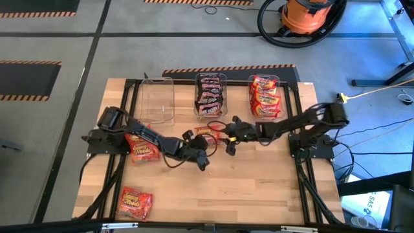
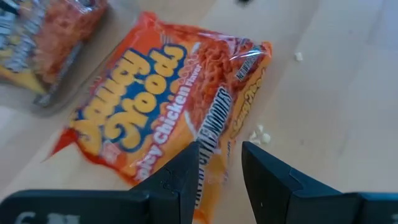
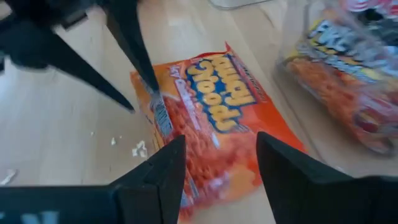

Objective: Sort Maruchan noodles
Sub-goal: Put the orange noodle pack into the left transparent bin

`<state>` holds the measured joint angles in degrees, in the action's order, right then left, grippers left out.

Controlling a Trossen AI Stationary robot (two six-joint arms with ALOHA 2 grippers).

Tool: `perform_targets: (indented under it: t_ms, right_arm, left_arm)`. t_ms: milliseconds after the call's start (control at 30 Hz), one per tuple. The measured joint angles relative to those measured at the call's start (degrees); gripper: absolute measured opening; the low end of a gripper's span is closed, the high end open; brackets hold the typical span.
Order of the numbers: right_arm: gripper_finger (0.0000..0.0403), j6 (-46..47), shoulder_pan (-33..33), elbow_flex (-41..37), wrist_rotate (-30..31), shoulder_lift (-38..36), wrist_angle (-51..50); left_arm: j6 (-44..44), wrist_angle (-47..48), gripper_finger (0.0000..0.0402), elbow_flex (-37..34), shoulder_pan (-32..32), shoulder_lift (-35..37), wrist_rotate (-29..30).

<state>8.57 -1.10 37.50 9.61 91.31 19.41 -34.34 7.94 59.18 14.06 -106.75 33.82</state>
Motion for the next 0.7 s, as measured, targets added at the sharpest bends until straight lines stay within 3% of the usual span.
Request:
perform_targets:
  t_ms: [167,300,500,700]
  right_arm:
    - [0.0163,-0.03,-0.03,0.0,-0.6,5.33,2.57]
    - [0.0154,0.05,-1.01,0.0,-6.78,7.09,1.75]
    - [0.0135,0.43,-6.21,0.07,-12.09,7.5,1.6]
    - [0.0134,7.09,-11.95,0.04,-18.22,7.04,4.34]
  left_arm:
    - [-0.01,-0.6,0.0115,0.04,0.06,-1.33,-0.47]
    - [0.41,-0.91,0.0115,0.04,1.35,-1.28,-1.0]
    - [1.5,-0.6,0.0115,0.04,3.71,-1.15,-1.21]
    - [0.7,0.16,0.0115,0.04,5.48,-1.11,-0.95]
